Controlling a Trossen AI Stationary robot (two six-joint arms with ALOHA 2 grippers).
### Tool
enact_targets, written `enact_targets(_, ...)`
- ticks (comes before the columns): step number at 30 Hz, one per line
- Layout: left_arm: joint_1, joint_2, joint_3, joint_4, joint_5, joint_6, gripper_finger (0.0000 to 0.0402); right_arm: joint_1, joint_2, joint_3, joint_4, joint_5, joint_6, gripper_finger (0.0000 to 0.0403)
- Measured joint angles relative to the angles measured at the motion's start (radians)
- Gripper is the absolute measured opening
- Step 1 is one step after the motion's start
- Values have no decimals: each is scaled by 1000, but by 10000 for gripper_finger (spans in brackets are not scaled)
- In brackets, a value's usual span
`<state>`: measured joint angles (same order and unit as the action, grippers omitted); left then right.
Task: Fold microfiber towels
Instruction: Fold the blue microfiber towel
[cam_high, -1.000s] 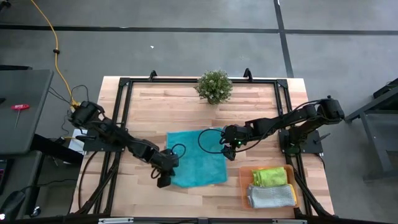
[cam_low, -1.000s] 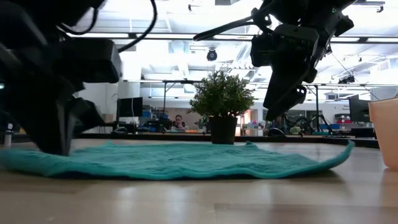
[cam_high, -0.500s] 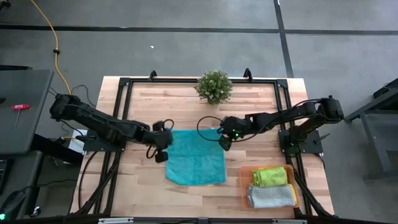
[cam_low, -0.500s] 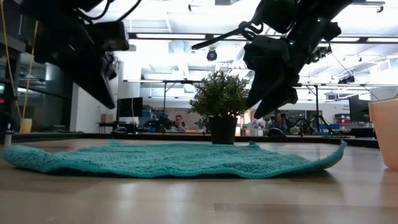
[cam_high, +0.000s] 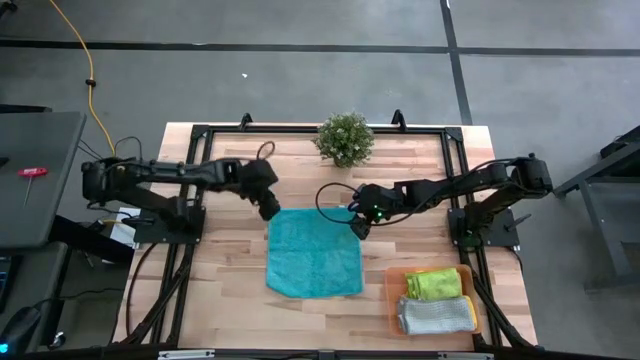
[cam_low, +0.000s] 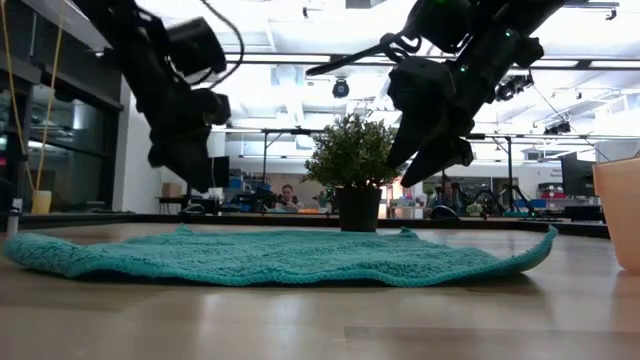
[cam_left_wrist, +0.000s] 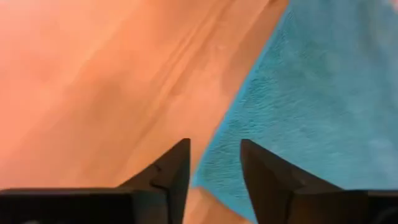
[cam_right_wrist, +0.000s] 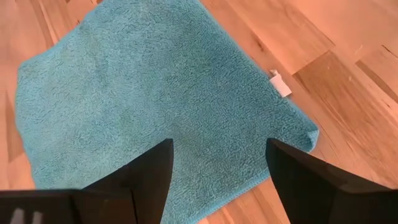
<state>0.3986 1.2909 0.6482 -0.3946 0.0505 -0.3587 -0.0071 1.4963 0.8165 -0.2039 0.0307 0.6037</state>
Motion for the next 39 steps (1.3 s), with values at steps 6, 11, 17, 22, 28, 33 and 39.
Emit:
enact_targets(6,154,23,-57,22,207,-126,170,0,0,0,0,1,1,247)
enact_targets(11,164,26,-110,32,223,-209,174,0,0,0,0,29,2,247)
enact_targets(17,140,26,-151,95,234,-295,173,0,0,0,0,30,2,247)
enact_targets(22,123,36,-182,174,239,-382,173,0,0,0,0,30,2,247)
enact_targets(28,119,101,-180,206,275,-398,172,0,0,0,0,30,2,247)
enact_targets(33,118,124,-180,258,269,-410,172,0,0,0,0,30,14,247)
enact_targets(39,117,118,-182,284,257,-416,148,-18,0,0,-52,55,81,247)
